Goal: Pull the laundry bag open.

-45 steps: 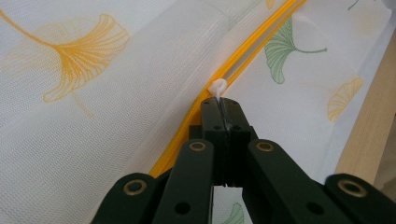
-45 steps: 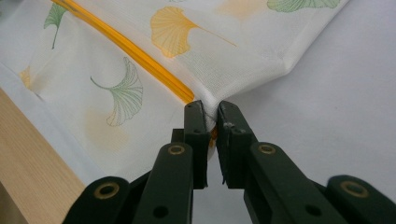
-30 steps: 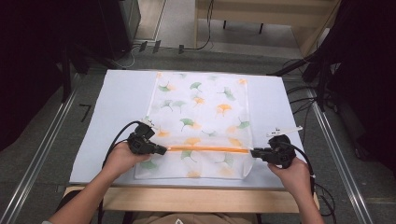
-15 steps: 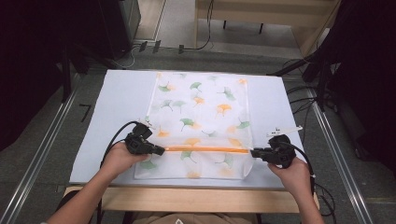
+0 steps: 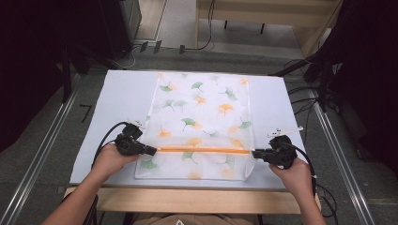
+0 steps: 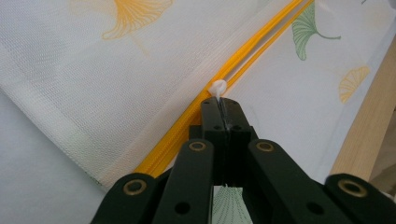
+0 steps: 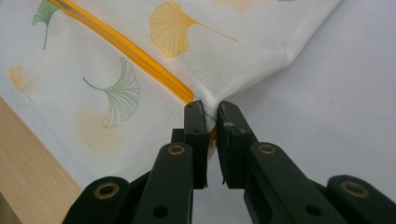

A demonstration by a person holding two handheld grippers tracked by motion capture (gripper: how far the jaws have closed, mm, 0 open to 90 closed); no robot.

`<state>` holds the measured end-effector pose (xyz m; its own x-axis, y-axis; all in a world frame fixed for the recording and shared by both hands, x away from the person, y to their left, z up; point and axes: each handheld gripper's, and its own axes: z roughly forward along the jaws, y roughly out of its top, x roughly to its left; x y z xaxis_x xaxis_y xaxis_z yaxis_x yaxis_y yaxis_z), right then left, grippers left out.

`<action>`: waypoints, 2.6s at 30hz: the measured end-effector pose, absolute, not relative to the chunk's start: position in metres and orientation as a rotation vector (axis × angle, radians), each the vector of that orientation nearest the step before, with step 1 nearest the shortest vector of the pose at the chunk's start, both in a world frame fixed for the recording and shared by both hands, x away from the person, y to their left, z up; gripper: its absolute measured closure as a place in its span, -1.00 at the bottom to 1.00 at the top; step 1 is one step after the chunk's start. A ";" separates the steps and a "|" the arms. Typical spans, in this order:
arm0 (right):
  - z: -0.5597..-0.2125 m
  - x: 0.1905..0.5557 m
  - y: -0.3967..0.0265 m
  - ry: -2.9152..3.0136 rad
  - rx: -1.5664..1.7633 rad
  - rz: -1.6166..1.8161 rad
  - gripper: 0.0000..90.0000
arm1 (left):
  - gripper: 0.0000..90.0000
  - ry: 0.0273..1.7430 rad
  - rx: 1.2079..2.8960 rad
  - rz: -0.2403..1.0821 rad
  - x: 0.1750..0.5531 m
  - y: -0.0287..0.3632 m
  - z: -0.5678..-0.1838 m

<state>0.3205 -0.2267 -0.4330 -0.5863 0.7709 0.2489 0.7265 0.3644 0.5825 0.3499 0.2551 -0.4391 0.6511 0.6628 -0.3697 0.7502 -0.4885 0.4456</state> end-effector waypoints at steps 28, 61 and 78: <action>-0.435 0.321 -0.227 2.547 1.406 1.017 0.89 | 1.00 1.092 2.268 -0.211 0.349 0.258 -0.438; -0.435 0.321 -0.226 2.550 1.403 1.010 0.89 | 1.00 1.146 2.232 -0.191 0.342 0.290 -0.435; -0.435 0.322 -0.227 2.555 1.399 1.013 0.89 | 1.00 1.158 2.228 -0.206 0.343 0.295 -0.436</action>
<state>0.3218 -0.2267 -0.4354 -0.5872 0.7698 0.2502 0.7322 0.3734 0.5697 0.3429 0.2953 -0.4359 0.6047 0.6893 -0.3990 0.7846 -0.4293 0.4474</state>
